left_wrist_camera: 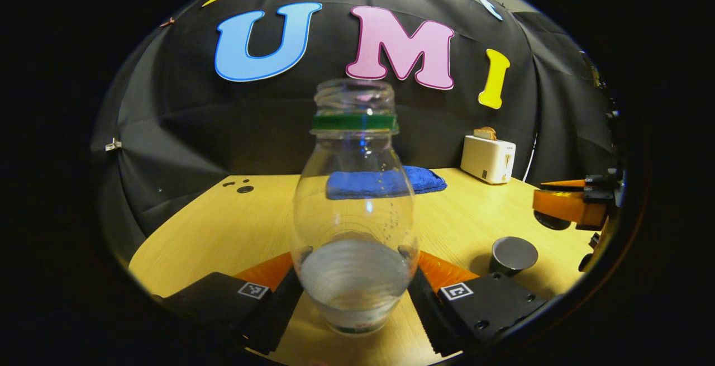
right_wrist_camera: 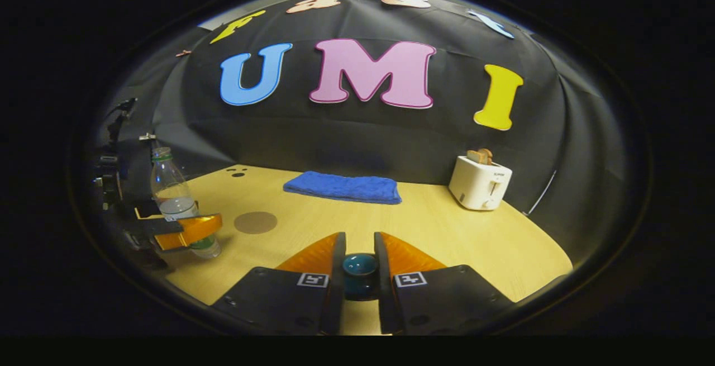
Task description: Open the teacup lid with one hand, grasp the water bottle and pour water into the teacup with the other hand; after pouring, place the water bottle on the coaster and then close the teacup lid.
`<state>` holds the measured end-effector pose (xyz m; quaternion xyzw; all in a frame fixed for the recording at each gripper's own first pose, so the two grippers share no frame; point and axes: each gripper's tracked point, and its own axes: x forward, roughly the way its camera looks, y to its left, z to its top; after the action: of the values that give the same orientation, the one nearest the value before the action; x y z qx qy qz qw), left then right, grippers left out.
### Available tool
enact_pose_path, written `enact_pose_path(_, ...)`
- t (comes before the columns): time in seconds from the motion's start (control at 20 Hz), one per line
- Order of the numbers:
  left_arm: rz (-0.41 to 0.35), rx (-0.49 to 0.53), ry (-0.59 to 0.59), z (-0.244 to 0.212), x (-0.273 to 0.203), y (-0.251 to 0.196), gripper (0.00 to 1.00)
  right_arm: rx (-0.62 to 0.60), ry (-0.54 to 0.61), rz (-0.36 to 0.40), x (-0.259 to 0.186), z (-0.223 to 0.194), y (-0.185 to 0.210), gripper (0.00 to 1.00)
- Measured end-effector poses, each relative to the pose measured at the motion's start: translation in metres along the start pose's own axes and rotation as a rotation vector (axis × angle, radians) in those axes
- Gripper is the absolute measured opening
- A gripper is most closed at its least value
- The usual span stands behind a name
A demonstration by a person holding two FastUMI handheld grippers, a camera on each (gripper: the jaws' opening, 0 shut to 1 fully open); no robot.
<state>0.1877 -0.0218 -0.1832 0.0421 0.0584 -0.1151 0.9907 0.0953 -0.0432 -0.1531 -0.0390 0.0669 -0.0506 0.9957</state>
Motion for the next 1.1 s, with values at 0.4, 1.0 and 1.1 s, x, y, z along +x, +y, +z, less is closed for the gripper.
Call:
enact_pose_path(0.4,0.050,0.436,0.046,0.014,0.006,0.001,0.79,0.055,0.020,-0.062,-0.020,-0.008,-0.039,0.28)
enact_pose_path(1.0,-0.146,1.257,0.141,-0.004,0.054,-0.064,0.78,0.105,0.015,-0.147,-0.047,-0.027,-0.087,0.28)
enact_pose_path(1.1,-0.150,1.320,0.152,-0.006,0.061,-0.066,0.78,0.119,0.023,-0.159,-0.050,-0.032,-0.096,0.28)
